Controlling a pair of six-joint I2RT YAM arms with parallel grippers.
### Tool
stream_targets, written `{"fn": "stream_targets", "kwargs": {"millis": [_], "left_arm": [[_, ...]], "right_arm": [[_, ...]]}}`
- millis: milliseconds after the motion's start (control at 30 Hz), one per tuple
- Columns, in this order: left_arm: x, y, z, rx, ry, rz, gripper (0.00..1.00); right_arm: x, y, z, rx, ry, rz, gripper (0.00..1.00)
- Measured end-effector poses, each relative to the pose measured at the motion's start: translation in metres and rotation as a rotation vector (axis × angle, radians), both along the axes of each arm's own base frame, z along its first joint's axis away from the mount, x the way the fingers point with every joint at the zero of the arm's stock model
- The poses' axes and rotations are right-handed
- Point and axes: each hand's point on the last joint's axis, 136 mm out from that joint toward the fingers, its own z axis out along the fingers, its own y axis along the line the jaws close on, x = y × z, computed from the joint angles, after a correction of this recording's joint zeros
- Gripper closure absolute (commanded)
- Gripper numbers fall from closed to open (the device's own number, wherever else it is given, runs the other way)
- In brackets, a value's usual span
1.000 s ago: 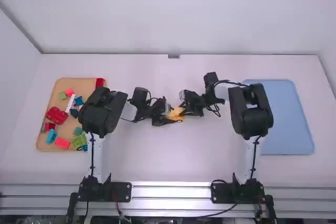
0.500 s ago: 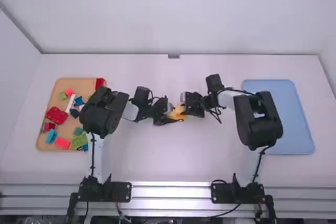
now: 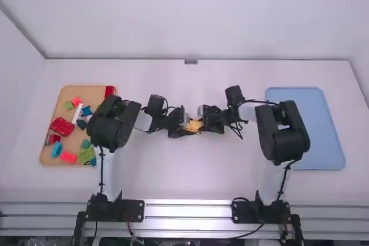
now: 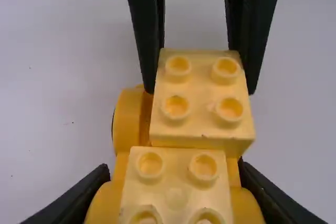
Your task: Assemble lego blocks to make yellow taxi
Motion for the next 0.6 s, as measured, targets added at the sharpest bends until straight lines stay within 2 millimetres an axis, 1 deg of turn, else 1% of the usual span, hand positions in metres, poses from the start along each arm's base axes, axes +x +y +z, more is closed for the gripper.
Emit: {"fn": "stream_targets", "kwargs": {"millis": [100,200,400,500,533,567,600], "left_arm": [[-0.0006,0.0005,-0.0006,0.003,-0.005,-0.004,0.89],[-0.0006,0.0005,-0.0006,0.003,-0.007,-0.005,0.9],[-0.0004,0.0009,-0.0003,0.004,-0.005,-0.005,0.89],[-0.0006,0.0008,-0.0004,0.005,-0.004,-0.005,0.88],[-0.0005,0.0009,-0.0003,0.004,-0.004,-0.005,0.87],[-0.0005,0.0009,-0.0003,0.004,-0.004,-0.005,0.85],[-0.0008,0.0009,-0.0004,0.004,-0.002,-0.005,0.83]], "right_arm": [[0.001,0.0004,-0.0004,-0.004,0.002,-0.007,0.94],[0.0074,-0.0003,-0.0013,-0.015,-0.006,-0.032,0.94],[0.0074,-0.0001,-0.0026,-0.024,0.018,-0.052,0.93],[0.0074,-0.0001,-0.0027,-0.024,0.021,-0.055,0.84],[0.0071,0.0005,-0.0028,-0.026,0.019,-0.052,0.63],[0.0069,0.001,-0.0029,-0.026,0.018,-0.051,0.55],[0.0079,0.0026,-0.0023,-0.024,0.008,-0.048,0.51]]}}
